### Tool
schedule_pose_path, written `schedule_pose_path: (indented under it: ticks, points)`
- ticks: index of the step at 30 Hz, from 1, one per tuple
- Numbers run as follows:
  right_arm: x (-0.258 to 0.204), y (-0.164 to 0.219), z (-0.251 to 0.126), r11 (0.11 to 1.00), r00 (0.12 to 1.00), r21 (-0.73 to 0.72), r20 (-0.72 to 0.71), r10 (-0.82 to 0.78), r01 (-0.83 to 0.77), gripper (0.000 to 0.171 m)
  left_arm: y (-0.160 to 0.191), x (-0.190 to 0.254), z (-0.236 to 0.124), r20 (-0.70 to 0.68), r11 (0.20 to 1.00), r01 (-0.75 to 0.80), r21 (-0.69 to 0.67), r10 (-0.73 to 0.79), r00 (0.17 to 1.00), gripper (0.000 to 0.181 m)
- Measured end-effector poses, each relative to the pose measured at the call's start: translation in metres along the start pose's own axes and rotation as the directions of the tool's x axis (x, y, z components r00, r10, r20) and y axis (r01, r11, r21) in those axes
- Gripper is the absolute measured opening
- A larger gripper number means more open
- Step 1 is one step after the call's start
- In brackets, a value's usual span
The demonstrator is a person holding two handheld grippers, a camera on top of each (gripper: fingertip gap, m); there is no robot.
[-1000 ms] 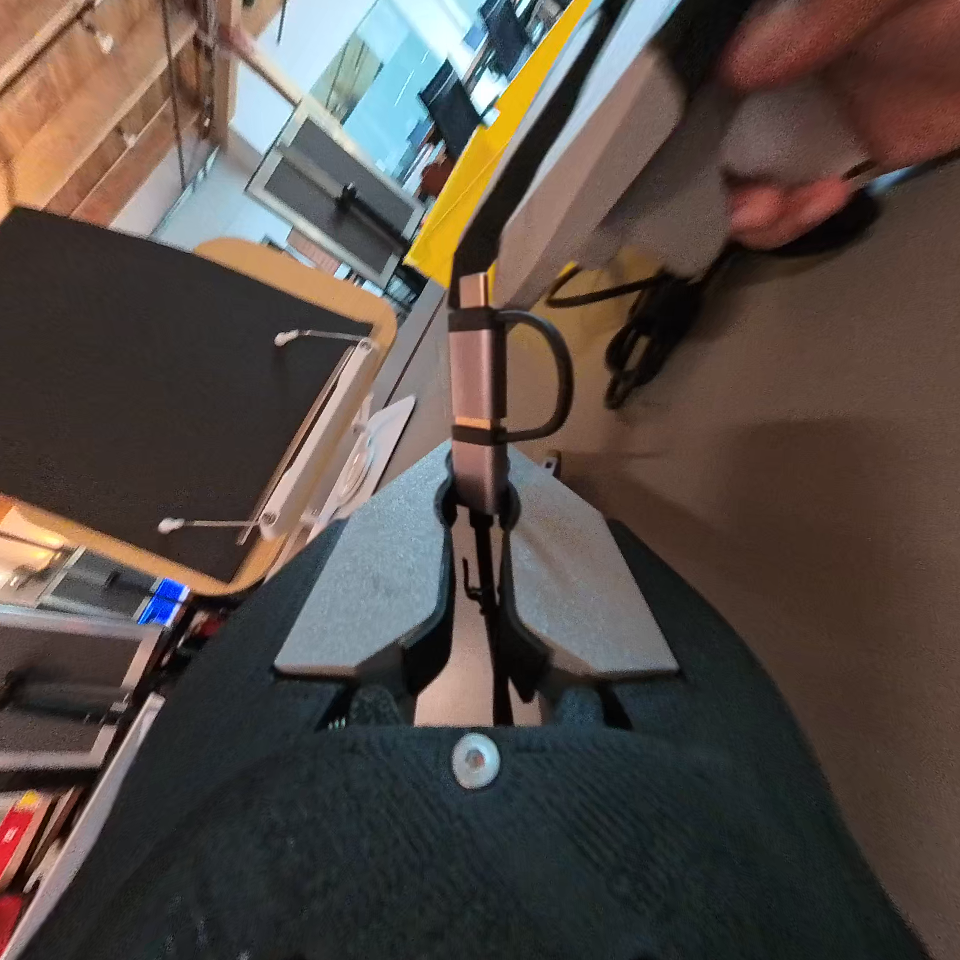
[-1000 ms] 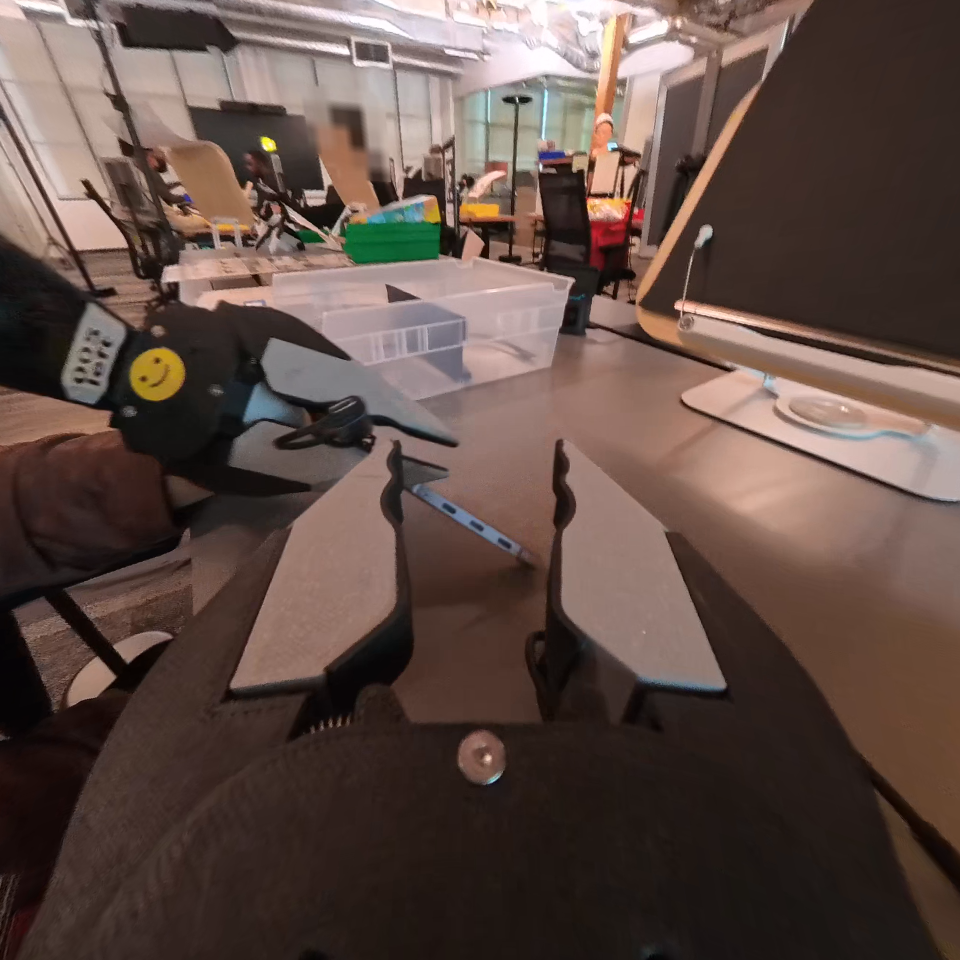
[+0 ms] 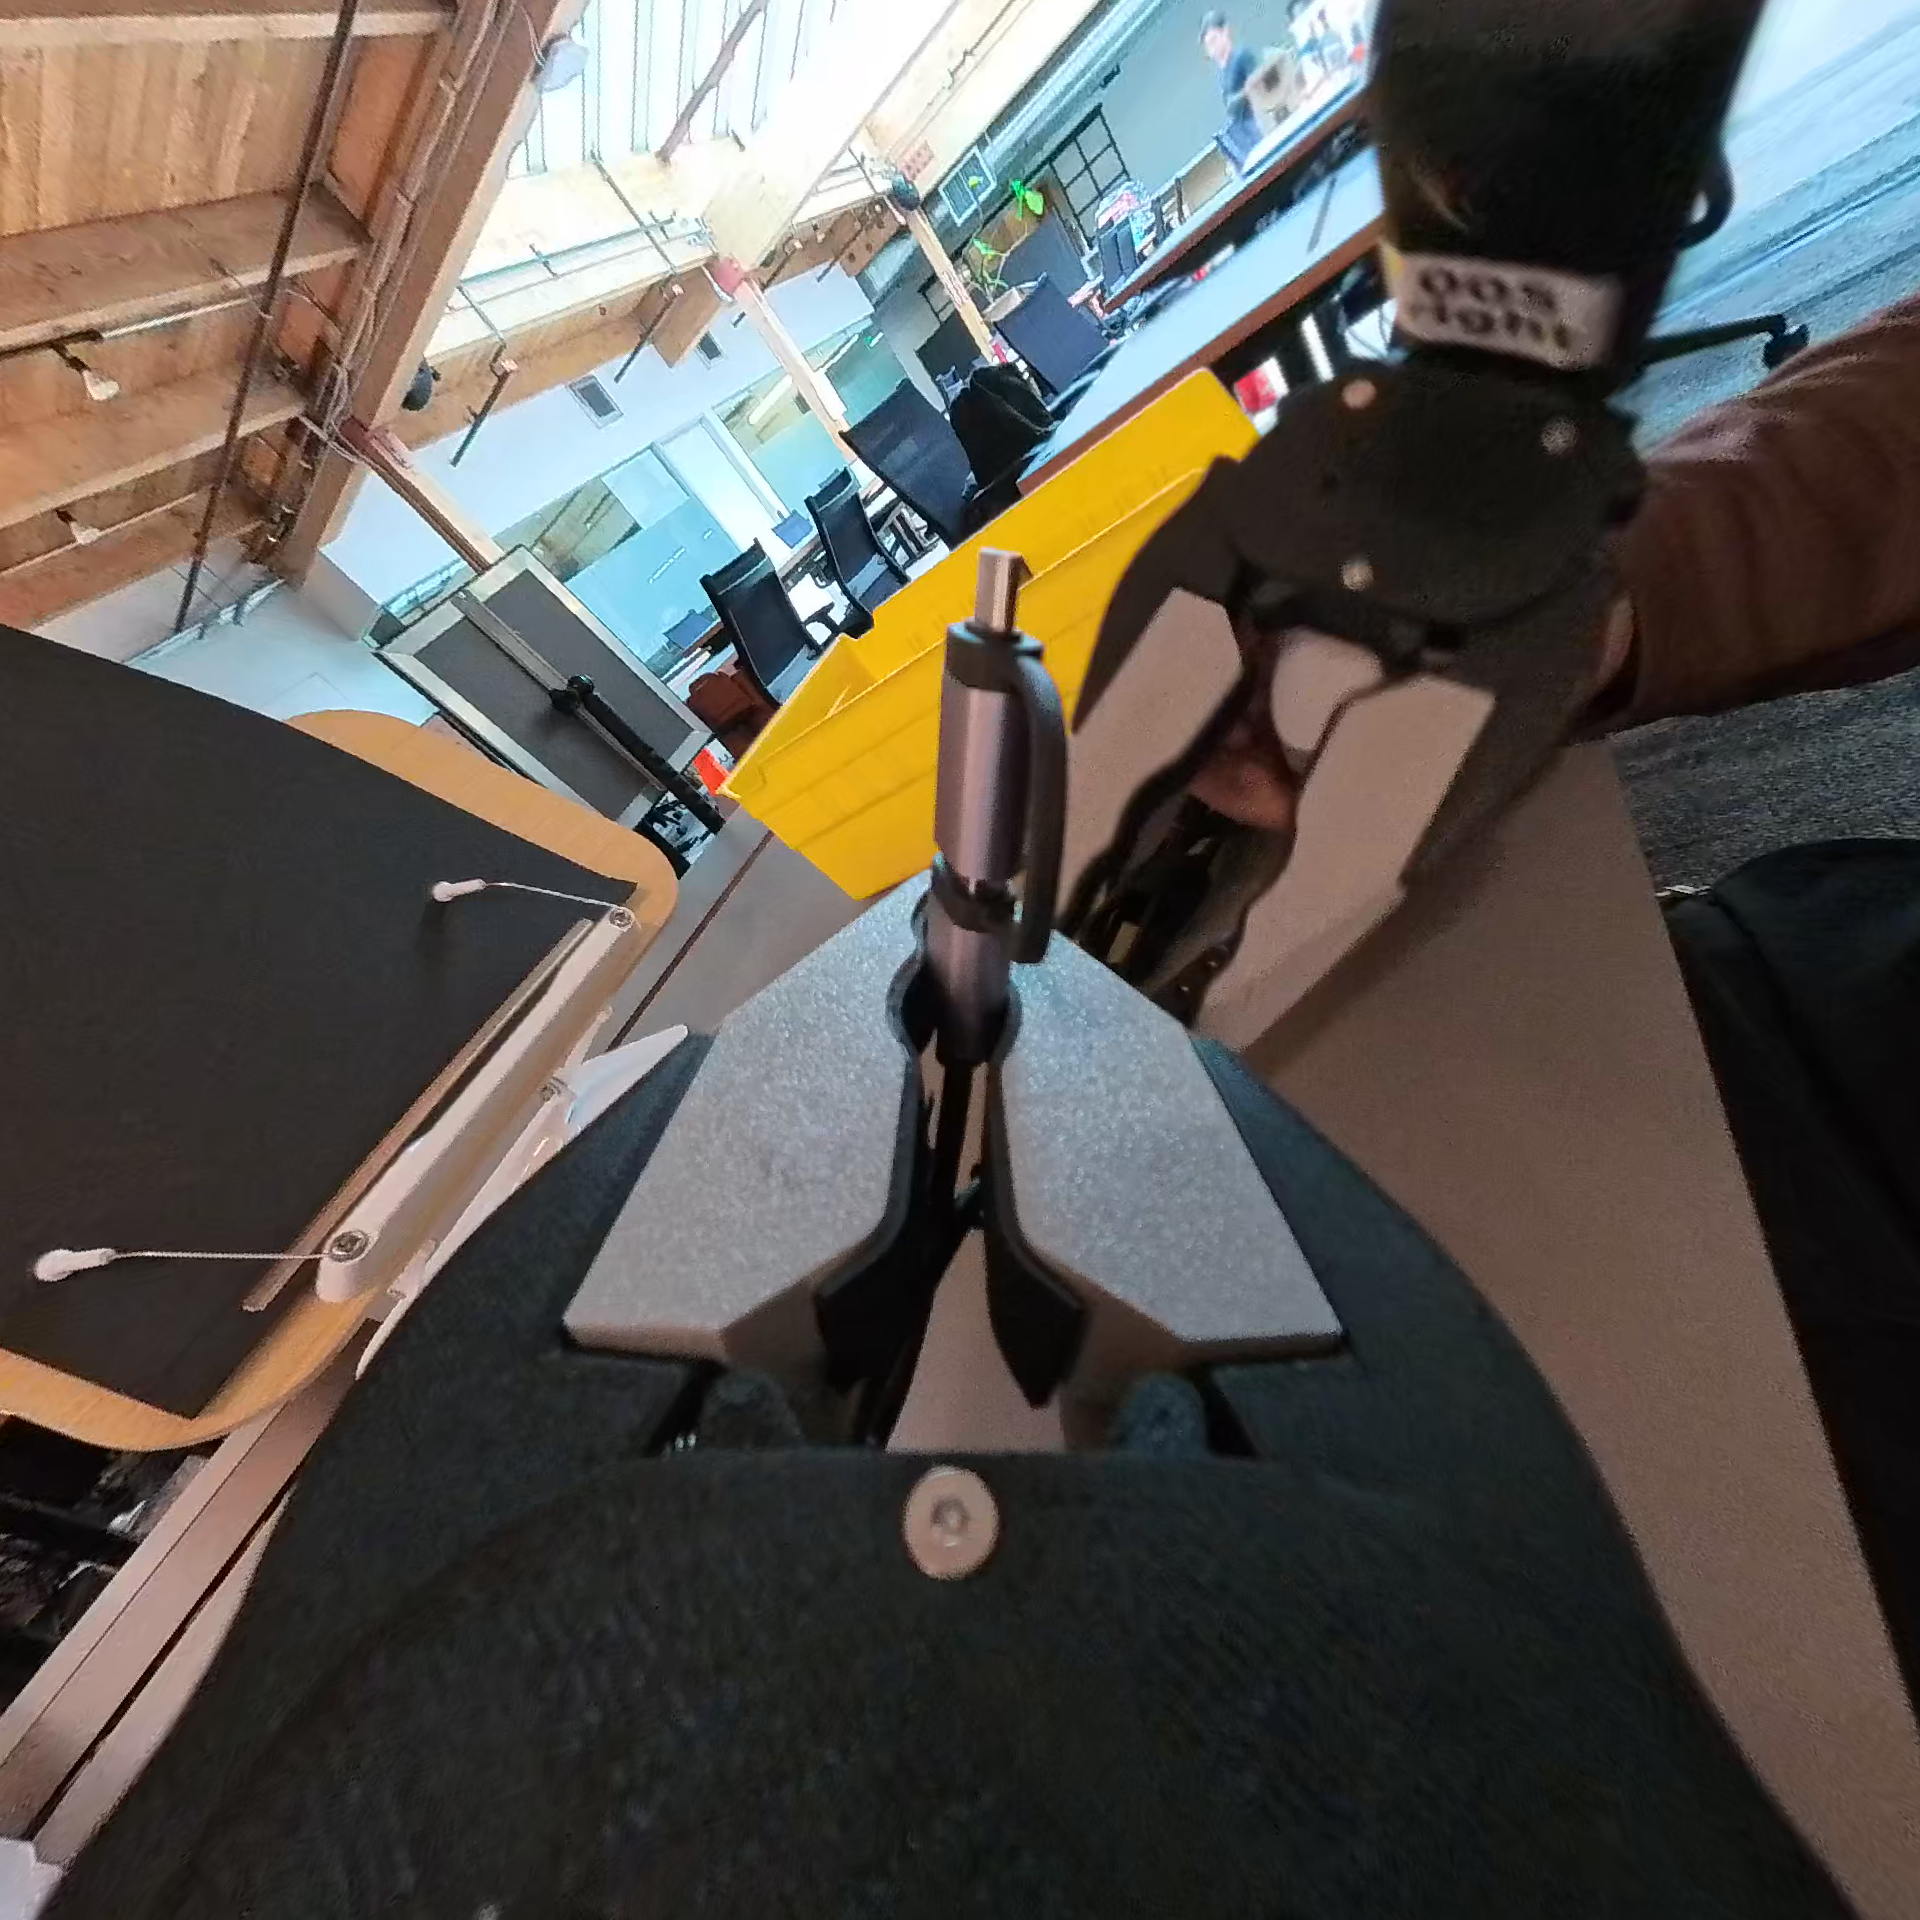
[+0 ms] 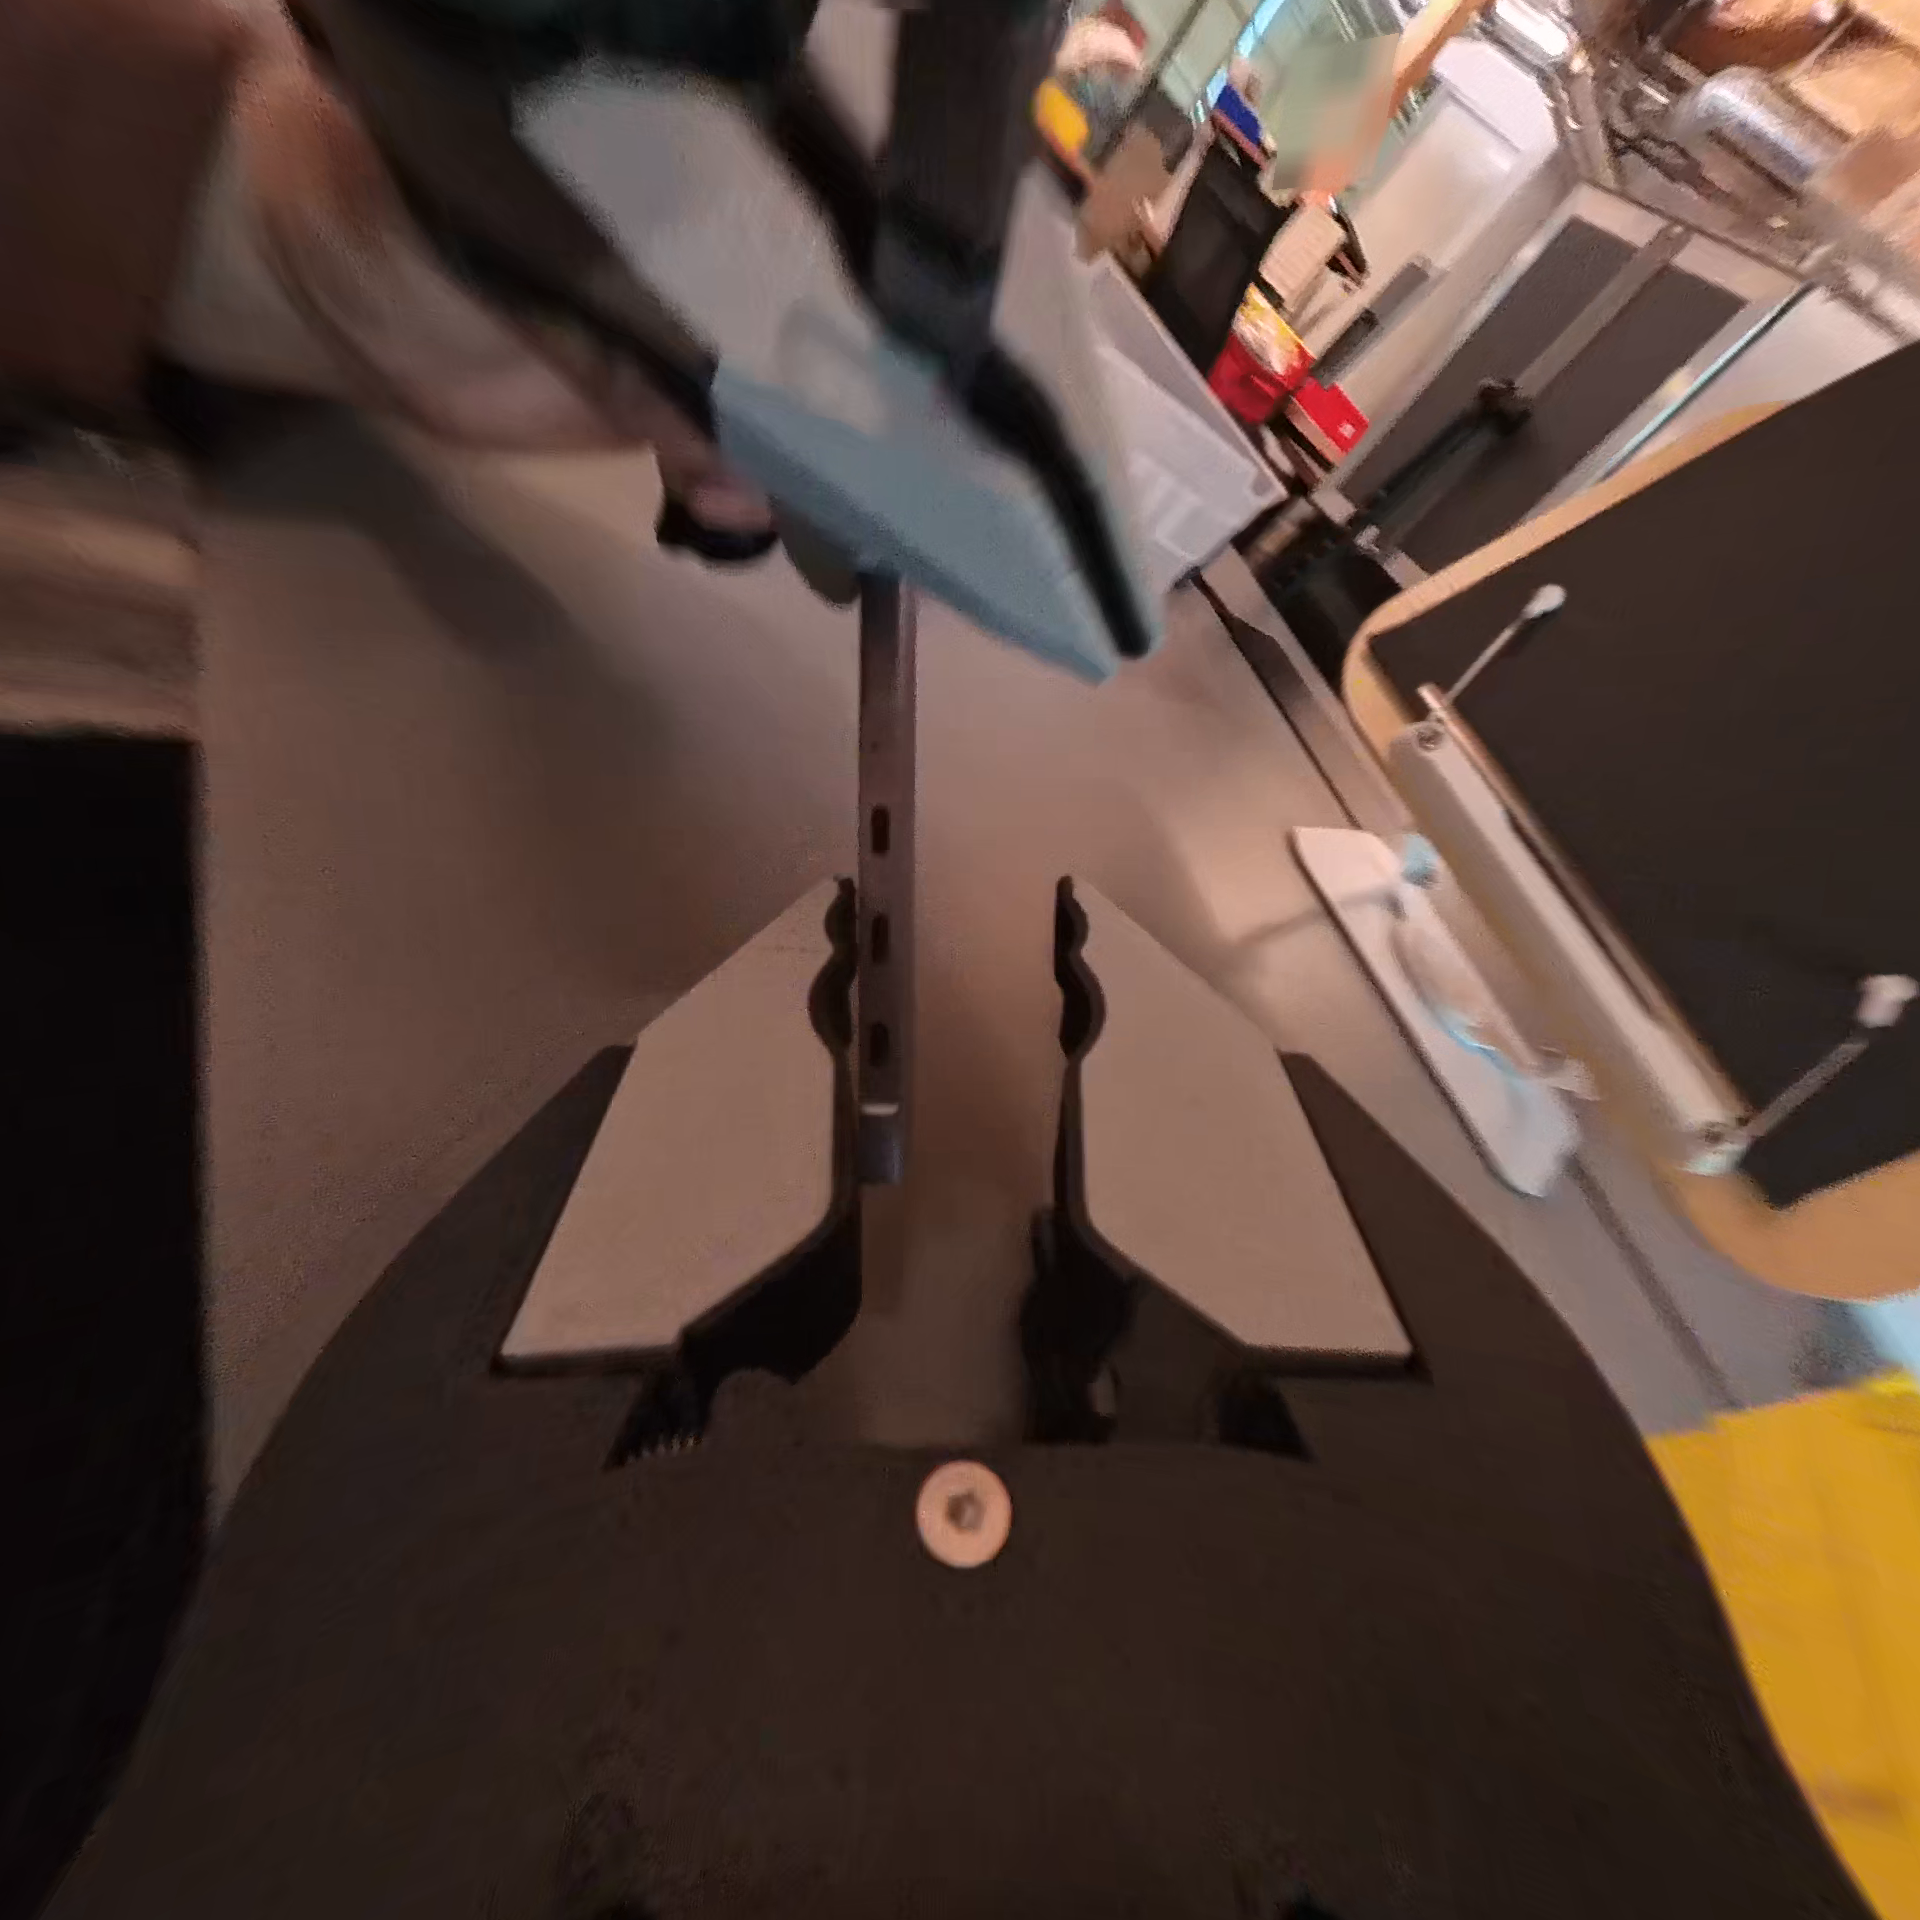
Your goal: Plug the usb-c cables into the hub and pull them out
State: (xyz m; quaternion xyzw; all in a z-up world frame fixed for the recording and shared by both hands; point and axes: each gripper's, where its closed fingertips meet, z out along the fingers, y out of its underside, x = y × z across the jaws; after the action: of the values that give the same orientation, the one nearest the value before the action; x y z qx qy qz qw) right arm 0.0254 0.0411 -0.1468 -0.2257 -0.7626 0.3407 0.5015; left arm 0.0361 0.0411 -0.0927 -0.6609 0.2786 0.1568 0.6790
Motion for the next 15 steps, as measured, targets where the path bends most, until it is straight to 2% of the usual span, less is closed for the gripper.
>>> schedule_pose_path:
  ticks: [3,5,8,12,15]
  points:
    - [-0.009,0.016,0.011,0.970,0.975,-0.134,-0.063,-0.213,0.204,0.026,-0.004,-0.004,-0.002,0.010,1.000,0.023,0.022,-0.023,1.000,0.000]
    - [-0.009,0.022,0.015,0.948,0.957,-0.188,-0.088,-0.276,0.256,0.023,-0.008,-0.006,-0.005,0.010,0.998,0.050,0.049,-0.050,0.999,0.000]
    - [-0.004,0.020,0.013,0.968,0.975,-0.172,-0.087,-0.202,0.185,0.005,-0.012,-0.006,-0.009,-0.017,0.994,0.079,0.076,-0.078,0.997,0.000]
    - [-0.006,0.009,0.006,0.996,0.999,-0.084,0.033,-0.010,0.013,0.004,0.001,0.000,-0.014,-0.092,0.994,0.112,0.010,-0.110,0.990,0.002]
    - [-0.003,0.012,0.005,0.996,0.999,-0.093,0.042,-0.013,0.017,0.003,0.015,0.008,-0.015,-0.129,0.992,0.103,-0.078,-0.112,0.985,0.029]
